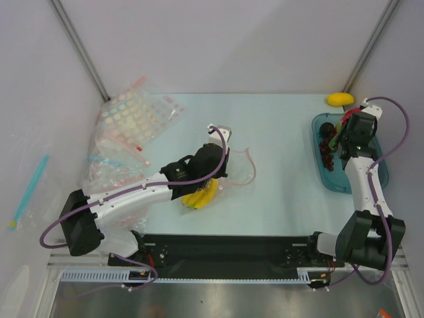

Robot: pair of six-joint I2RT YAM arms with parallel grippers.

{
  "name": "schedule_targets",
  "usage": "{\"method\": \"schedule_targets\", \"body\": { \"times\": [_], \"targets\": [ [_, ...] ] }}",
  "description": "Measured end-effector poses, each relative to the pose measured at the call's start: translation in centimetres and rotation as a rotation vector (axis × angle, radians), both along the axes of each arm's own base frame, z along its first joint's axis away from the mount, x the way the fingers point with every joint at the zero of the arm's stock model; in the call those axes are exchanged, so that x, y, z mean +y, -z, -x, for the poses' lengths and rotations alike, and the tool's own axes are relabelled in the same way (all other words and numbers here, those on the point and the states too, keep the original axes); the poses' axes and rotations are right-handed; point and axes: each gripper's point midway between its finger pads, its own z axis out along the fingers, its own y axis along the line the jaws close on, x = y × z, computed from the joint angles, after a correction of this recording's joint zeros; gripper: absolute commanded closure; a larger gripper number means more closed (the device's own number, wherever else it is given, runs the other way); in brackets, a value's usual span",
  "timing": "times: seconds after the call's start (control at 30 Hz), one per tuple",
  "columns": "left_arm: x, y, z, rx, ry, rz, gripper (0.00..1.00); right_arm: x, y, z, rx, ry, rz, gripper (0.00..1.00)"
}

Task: Place the food in the zip-top bag and seal the zipper
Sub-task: Pick up the fake fruit from the bin, then place the fake fruit in the zipper food storage bag.

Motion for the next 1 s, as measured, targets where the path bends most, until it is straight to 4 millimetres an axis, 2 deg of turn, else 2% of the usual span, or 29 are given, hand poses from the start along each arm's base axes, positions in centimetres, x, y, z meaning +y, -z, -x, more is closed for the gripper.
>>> {"method": "schedule_targets", "body": {
  "times": [0.07, 0.2, 0.27, 0.37, 0.43, 0.53, 0.63, 0.7, 0.8, 1.0],
  "targets": [
    [0.0, 0.0, 0.0, -0.001, -0.001, 0.0, 1.0, 2.1, -0.8, -0.3, -0.022, -0.05, -0.005, 1.0],
    [0.1, 0.0, 0.0, -0.002, -0.003, 0.0, 1.0, 8.0, -3.5, -0.4, -0.101, -0.204, -0.014, 1.0],
    [0.1, 0.0, -0.1, -0.001, -0.004, 0.0, 1.0, 11.2, -4.9, 0.1, -0.154, -0.293, -0.023, 1.0],
    [0.2, 0.0, -0.2, 0.0, -0.006, 0.002, 1.0, 15.8, -6.0, 1.5, -0.209, -0.441, -0.053, 1.0],
    [0.2, 0.0, -0.3, 0.003, -0.009, 0.005, 1.0, 19.0, -6.1, 2.7, -0.228, -0.556, -0.076, 1.0],
    [0.4, -0.2, -0.4, 0.004, -0.01, 0.014, 1.0, 23.2, -5.0, 4.5, -0.225, -0.704, -0.1, 1.0],
    [0.6, -0.8, -0.3, 0.0, -0.012, 0.032, 1.0, 27.3, -2.5, 7.0, -0.196, -0.873, -0.126, 1.0],
    [0.9, -1.2, -0.3, -0.005, -0.016, 0.043, 1.0, 29.0, -0.5, 9.0, -0.16, -0.958, -0.163, 1.0],
    [1.3, -1.9, -0.4, -0.013, -0.026, 0.063, 1.0, 30.5, 0.4, 10.7, -0.145, -1.031, -0.194, 1.0],
    [1.9, -1.9, -0.7, -0.016, -0.044, 0.065, 1.0, 32.5, -1.3, 12.5, -0.214, -1.119, -0.234, 1.0]
  ]
}}
